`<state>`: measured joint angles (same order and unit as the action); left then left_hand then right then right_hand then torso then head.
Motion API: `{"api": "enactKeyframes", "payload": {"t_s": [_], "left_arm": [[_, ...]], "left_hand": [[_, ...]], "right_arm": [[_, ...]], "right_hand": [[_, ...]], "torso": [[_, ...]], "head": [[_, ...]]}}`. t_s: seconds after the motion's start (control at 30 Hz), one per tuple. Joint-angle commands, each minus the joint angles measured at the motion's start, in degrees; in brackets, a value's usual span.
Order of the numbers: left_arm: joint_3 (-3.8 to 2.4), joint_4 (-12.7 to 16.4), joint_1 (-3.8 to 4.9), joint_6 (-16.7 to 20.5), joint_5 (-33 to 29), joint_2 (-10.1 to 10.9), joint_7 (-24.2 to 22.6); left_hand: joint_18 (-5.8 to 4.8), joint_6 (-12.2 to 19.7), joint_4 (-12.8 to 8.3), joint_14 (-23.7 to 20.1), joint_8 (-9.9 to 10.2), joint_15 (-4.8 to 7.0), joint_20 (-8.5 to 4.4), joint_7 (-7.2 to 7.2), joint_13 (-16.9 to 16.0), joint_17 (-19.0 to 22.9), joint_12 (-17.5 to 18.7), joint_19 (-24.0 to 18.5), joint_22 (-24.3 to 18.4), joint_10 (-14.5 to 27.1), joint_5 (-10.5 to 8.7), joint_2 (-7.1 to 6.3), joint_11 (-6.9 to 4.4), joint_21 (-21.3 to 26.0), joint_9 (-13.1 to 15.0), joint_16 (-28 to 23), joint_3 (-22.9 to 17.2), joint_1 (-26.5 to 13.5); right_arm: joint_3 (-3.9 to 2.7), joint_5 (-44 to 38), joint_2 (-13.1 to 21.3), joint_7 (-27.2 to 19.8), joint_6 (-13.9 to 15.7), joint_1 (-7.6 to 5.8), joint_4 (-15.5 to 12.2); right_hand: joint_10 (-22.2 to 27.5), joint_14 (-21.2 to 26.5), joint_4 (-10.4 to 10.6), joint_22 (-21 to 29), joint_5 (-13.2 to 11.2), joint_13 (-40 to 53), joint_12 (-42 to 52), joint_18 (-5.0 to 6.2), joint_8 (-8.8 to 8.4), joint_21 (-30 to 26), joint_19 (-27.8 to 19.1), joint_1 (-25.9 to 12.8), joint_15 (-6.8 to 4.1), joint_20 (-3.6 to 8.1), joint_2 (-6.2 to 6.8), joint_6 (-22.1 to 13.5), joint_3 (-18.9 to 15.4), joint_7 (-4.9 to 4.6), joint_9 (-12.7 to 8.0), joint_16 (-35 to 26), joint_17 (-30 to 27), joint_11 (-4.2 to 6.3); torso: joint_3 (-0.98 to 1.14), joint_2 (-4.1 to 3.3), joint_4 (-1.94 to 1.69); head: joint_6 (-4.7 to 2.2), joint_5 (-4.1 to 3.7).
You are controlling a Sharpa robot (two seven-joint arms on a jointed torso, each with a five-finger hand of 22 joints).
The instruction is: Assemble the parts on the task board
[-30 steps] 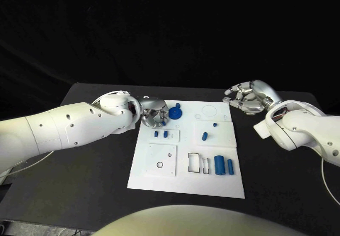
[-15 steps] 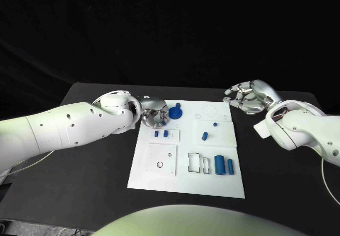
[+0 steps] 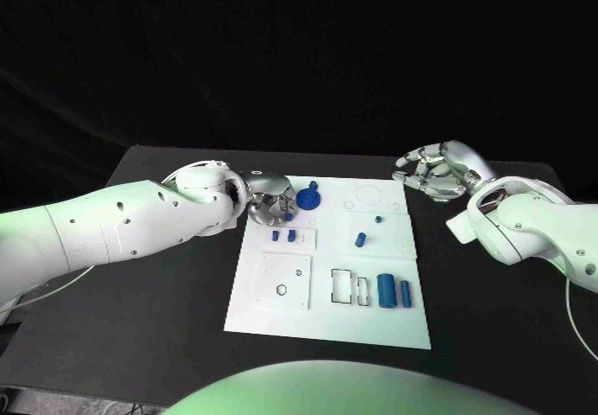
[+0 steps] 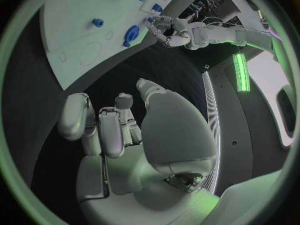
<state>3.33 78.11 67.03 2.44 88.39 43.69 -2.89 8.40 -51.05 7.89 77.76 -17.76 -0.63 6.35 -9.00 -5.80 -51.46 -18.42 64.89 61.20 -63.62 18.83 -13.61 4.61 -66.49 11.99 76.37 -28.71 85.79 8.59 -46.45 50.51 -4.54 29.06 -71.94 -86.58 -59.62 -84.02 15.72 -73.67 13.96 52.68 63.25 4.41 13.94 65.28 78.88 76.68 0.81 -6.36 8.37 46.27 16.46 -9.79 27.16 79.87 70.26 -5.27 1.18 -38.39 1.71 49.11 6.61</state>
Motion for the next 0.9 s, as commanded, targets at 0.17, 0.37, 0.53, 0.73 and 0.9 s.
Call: {"api": "enactKeyframes", "payload": {"t_s": [0.17, 0.37, 0.53, 0.73, 0.9], "left_arm": [[-0.03, 0.05, 0.0, -0.31, -0.06, 0.01, 0.36], [-0.03, -0.05, 0.0, -0.46, -0.16, 0.1, 0.77], [-0.03, -0.23, 0.0, -0.57, -0.18, 0.21, 1.14], [-0.03, -0.24, 0.0, 0.25, -0.31, 0.4, 0.71], [-0.03, -0.1, 0.0, 2.07, -0.82, 0.6, -0.28]], "left_hand": [[-0.52, 1.08, 0.08, -0.72, 0.76, -0.12, 0.14, -0.01, -0.1, 0.97, 0.53, -0.71, -0.44, 0.32, -0.03, -0.08, 0.26, 0.56, -0.2, -0.64, -0.29, -1.2], [-0.34, 2.08, 0.18, -1.4, 1.45, -0.19, 0.22, 0.07, -0.16, 2.38, 1.04, -1.38, -1.2, 0.67, 0.03, -0.3, 0.35, 1.29, -0.39, -1.23, -0.42, -1.67], [-0.21, 2.84, 0.2, -1.86, 1.92, -0.29, 0.29, 0.18, -0.17, 3.21, 1.31, -1.9, -1.77, 1.03, 0.05, -0.44, 0.45, 1.84, -0.53, -1.6, -0.48, -1.87], [-0.09, 1.26, 0.01, -2.21, 1.04, -0.44, 0.43, 0.3, -0.33, 3.6, 1.59, -2.43, -2.29, 1.62, 0.02, -0.27, 0.64, 2.4, -0.06, -1.7, -0.65, -1.96], [0.4, 1.65, -0.5, -4.34, 1.01, -1.56, 1.19, 1.66, -0.64, 7.07, 1.71, -4.78, -4.41, 5.91, -0.03, -0.64, 1.88, 4.52, 0.11, -2.63, -0.26, -2.5]], "right_arm": [[0.0, -0.59, -0.06, -0.22, -0.58, 0.04, 0.02], [0.0, -0.58, -0.04, -0.22, -0.59, 0.05, 0.06], [0.0, -0.76, 0.03, 0.12, -0.84, 0.05, 0.08], [0.0, -1.2, 0.11, 0.49, -1.19, 0.05, 0.08], [0.0, -1.86, 0.2, 0.61, -1.16, 0.06, 0.03]], "right_hand": [[0.0, -0.77, 0.25, 0.05, 0.14, -0.04, -0.36, 1.02, 0.19, -0.16, -0.25, 0.34, -0.45, 0.11, 0.19, -0.46, 0.18, -0.08, -0.07, -0.35, -0.05, 0.36], [-0.47, -0.87, 0.22, 0.0, 0.13, 0.18, -0.09, 0.98, 0.38, -0.1, -0.09, 0.39, -0.49, 0.15, 0.16, -0.27, 0.21, -0.02, -0.03, -0.32, 0.16, 0.41], [-0.04, -0.79, 0.2, 0.24, 0.12, -0.39, -0.5, 1.05, 0.41, -0.46, -0.24, 0.4, -0.5, 0.16, 0.2, -0.24, 0.2, -0.01, -0.02, -0.5, -0.16, 0.42], [0.62, -0.8, 0.15, 0.43, 0.06, -1.17, -1.11, 1.1, 0.44, -0.76, -0.33, 0.44, -0.51, 0.17, 0.33, -0.29, 0.17, -0.01, -0.03, -0.52, -0.12, 0.42], [0.72, -0.8, 0.14, 0.51, 0.05, -1.28, -1.21, 1.12, 0.45, -0.89, -0.37, 0.45, -0.51, 0.18, 0.36, -0.31, 0.17, -0.01, -0.03, -0.54, -0.14, 0.42]], "torso": [[0.0, -0.02, 0.02], [0.0, -0.01, 0.0], [0.0, 0.0, 0.04], [0.0, -0.01, 0.06], [-0.01, -0.02, 0.07]], "head": [[-0.03, 0.03], [-0.05, 0.03], [-0.06, 0.07], [-0.19, 0.04], [-0.25, 0.01]]}}
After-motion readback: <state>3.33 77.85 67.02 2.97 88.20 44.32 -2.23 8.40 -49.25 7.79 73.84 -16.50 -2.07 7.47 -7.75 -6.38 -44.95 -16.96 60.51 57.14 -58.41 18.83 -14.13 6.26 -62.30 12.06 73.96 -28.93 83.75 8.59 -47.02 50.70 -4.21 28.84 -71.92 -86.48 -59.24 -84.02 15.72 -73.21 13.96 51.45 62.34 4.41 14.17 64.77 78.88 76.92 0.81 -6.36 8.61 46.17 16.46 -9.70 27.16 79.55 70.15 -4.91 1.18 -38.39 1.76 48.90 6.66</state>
